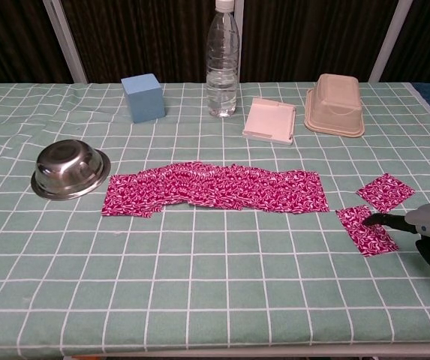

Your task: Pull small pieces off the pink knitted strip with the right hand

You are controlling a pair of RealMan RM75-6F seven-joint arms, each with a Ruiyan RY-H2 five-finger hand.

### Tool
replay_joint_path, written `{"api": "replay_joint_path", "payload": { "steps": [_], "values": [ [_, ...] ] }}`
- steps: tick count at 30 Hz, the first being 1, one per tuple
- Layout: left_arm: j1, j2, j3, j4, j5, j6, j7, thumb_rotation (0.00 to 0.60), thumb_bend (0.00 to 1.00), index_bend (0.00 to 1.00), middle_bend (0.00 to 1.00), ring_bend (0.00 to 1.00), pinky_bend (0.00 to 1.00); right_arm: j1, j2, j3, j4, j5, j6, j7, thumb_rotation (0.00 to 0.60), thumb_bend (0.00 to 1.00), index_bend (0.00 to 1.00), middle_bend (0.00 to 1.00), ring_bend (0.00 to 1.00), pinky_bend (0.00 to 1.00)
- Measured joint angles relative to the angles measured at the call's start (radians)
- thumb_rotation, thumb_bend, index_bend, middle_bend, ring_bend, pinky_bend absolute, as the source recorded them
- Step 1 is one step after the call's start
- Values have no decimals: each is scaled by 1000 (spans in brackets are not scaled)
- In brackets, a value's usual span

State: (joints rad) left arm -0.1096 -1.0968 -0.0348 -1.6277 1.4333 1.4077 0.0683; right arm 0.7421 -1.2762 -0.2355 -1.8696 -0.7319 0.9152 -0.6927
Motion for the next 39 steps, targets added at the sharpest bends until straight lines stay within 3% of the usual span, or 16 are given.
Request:
{"api": "replay_joint_path", "payload": {
  "steps": [14, 21, 27, 28, 30, 32, 34, 37, 39],
  "values": [
    [-1, -2, 1, -3, 0, -3, 4, 600, 21, 103, 90, 15, 172, -71, 99, -71, -68, -91, 75, 9, 600, 1000, 78, 862, 896, 832],
    [-2, -4, 1, -7, 0, -3, 11, 600, 22, 103, 90, 15, 173, -97, 124, -58, -76, -161, 95, 59, 600, 1000, 79, 863, 896, 832],
    [-2, 1, 0, -14, 1, 1, 14, 600, 22, 103, 90, 15, 172, -155, 142, -23, -81, -359, 174, 200, 600, 977, 89, 862, 892, 832],
    [-3, 3, 0, -16, 1, 1, 15, 600, 22, 103, 90, 15, 172, -174, 143, -14, -73, -419, 211, 240, 600, 903, 100, 848, 868, 822],
    [-5, 5, -1, -23, 2, 0, 19, 600, 22, 103, 90, 15, 172, -207, 140, 1, -52, -517, 287, 294, 600, 666, 115, 761, 755, 785],
    [-4, 9, 0, -27, 4, 2, 21, 600, 21, 103, 90, 15, 172, -250, 135, 18, -10, -630, 395, 345, 600, 364, 107, 527, 475, 669],
    [-3, 11, 1, -26, 8, 4, 18, 600, 22, 103, 90, 15, 172, -299, 138, 32, 35, -716, 500, 370, 600, 200, 48, 280, 189, 499],
    [-5, 11, 1, -27, 11, 3, 17, 600, 22, 103, 90, 15, 172, -345, 163, 45, 52, -756, 586, 355, 600, 129, 0, 34, 3, 221],
    [-5, 11, 2, -27, 13, 4, 18, 600, 22, 103, 90, 15, 172, -371, 181, 56, 42, -735, 595, 333, 600, 129, 0, 3, 0, 66]
  ]
}}
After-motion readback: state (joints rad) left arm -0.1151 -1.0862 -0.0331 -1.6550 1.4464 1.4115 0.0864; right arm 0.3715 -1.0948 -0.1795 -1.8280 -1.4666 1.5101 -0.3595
